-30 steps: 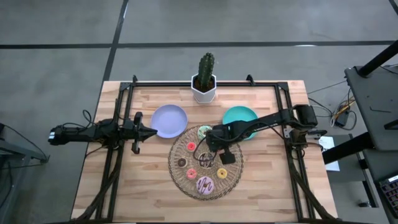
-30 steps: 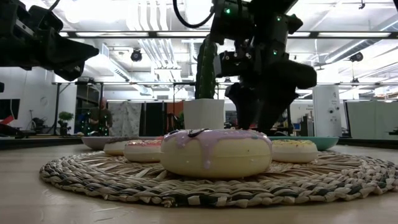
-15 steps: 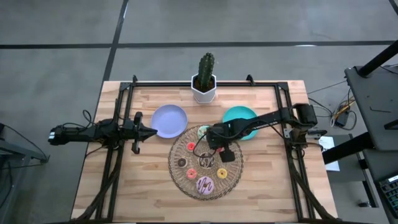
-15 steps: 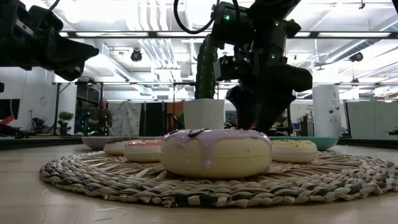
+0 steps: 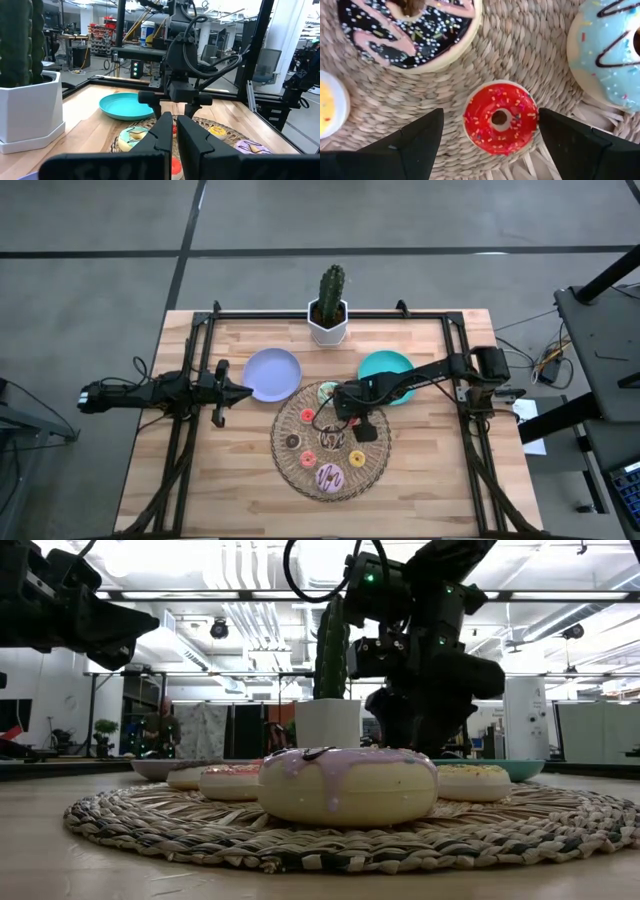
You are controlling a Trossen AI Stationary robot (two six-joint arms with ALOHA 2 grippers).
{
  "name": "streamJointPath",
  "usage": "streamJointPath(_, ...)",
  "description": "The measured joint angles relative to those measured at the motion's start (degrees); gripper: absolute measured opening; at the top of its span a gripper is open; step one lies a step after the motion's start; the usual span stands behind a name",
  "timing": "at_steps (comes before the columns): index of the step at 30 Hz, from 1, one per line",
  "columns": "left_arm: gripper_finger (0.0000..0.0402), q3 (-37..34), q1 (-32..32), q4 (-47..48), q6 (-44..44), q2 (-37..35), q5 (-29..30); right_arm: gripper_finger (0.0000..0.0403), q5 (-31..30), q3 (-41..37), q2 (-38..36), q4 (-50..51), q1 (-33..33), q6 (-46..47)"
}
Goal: Pick & Place donuts
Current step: Put the small red donut on the blue plate
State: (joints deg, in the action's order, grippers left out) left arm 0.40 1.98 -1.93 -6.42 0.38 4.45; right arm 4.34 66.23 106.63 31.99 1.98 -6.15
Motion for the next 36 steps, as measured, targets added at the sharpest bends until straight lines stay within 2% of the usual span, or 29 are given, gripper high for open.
streamJointPath(19, 0.0000, 0.0, 0.0, 0.0, 0.0, 0.0, 0.0, 0.0309, -0.5, -1.3, 0.0, -1.6, -0.5, 0.2)
streamJointPath(36, 0.0000, 0.0, 0.0, 0.0, 0.0, 0.0, -0.1, 0.0224, -0.5, -2.1, 0.1, -2.7, -0.5, 0.2)
